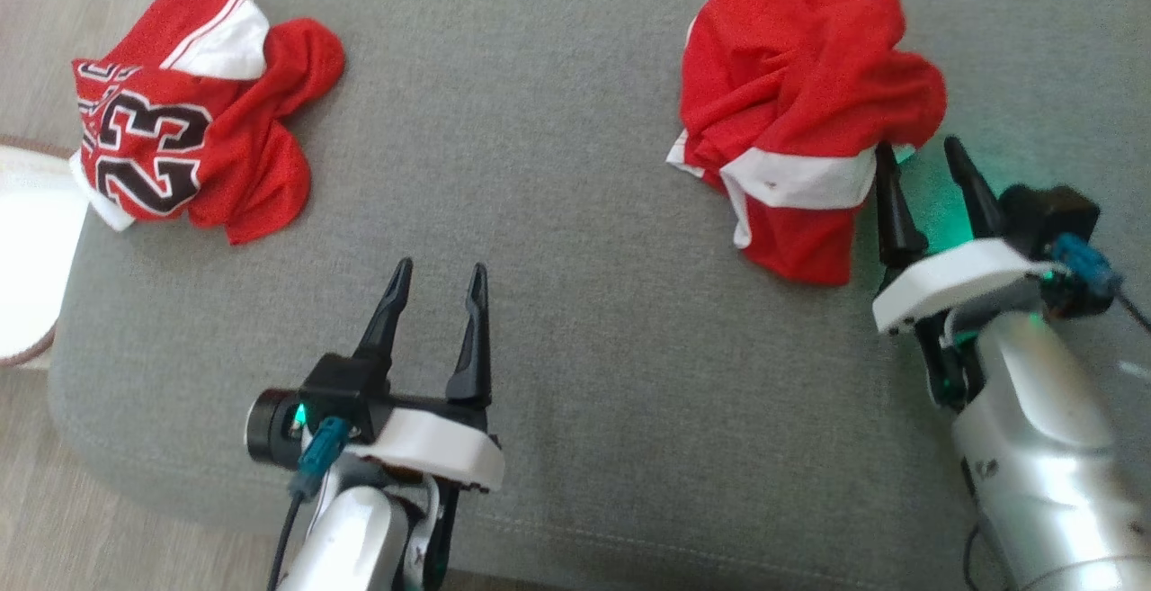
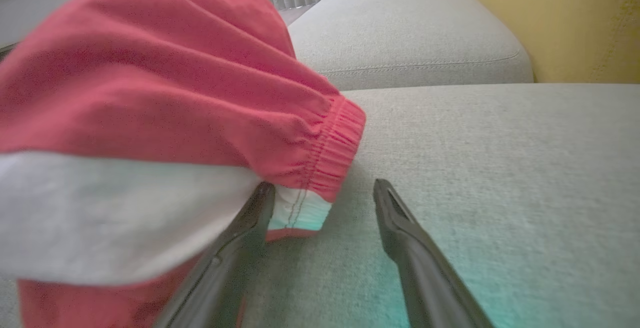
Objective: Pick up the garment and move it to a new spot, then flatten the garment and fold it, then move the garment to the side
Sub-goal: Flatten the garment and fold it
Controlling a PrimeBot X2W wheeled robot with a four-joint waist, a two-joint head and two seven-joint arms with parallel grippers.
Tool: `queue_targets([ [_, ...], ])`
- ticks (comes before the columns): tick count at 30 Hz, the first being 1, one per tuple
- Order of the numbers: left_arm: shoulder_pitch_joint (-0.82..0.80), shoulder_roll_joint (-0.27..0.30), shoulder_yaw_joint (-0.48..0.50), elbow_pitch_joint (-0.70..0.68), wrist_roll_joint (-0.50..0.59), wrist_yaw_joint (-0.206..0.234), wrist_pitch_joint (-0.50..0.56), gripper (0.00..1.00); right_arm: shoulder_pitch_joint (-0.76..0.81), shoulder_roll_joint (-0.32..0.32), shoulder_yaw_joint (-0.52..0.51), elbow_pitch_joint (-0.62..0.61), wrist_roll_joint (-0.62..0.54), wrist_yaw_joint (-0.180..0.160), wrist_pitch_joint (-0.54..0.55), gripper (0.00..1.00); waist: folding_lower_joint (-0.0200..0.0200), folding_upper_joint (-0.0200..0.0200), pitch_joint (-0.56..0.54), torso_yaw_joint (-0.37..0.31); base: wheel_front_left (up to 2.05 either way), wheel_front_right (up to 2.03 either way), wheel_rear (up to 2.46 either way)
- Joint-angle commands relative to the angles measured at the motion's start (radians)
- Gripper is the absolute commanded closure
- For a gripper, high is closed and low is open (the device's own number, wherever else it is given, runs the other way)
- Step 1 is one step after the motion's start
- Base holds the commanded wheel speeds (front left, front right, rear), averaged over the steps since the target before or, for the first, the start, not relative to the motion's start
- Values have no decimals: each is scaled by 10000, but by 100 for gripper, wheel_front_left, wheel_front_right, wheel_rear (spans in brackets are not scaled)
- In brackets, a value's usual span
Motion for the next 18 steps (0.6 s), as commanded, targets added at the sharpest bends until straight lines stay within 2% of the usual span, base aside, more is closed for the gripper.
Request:
queue_targets([
  [1,-296,76,256,-365,-57,53,-92,0,-210,-2,278,-174,-38,75,-94,0,-1,0,170,142,0,0,0],
  [6,-421,76,89,-398,-127,117,-92,0,-538,-158,833,258,68,75,-94,0,-1,0,376,231,0,0,0],
  [7,-441,76,78,-410,-141,136,-92,0,-594,-178,916,287,123,75,-94,15,-1,0,413,229,0,0,0],
  [8,-456,76,74,-417,-154,153,-92,0,-635,-198,998,278,174,75,-94,71,-1,0,442,219,0,0,0],
  [9,-464,76,77,-413,-163,170,-92,0,-654,-212,1088,258,227,75,-94,100,-1,0,459,197,0,0,0],
  [13,-489,76,124,-352,-200,187,-92,0,-648,-317,1446,21,497,75,-94,100,-1,0,458,58,0,0,0],
  [18,-536,76,185,-316,-236,169,-92,0,-618,-567,1603,-972,786,75,-94,100,-1,0,288,-248,0,0,0],
])
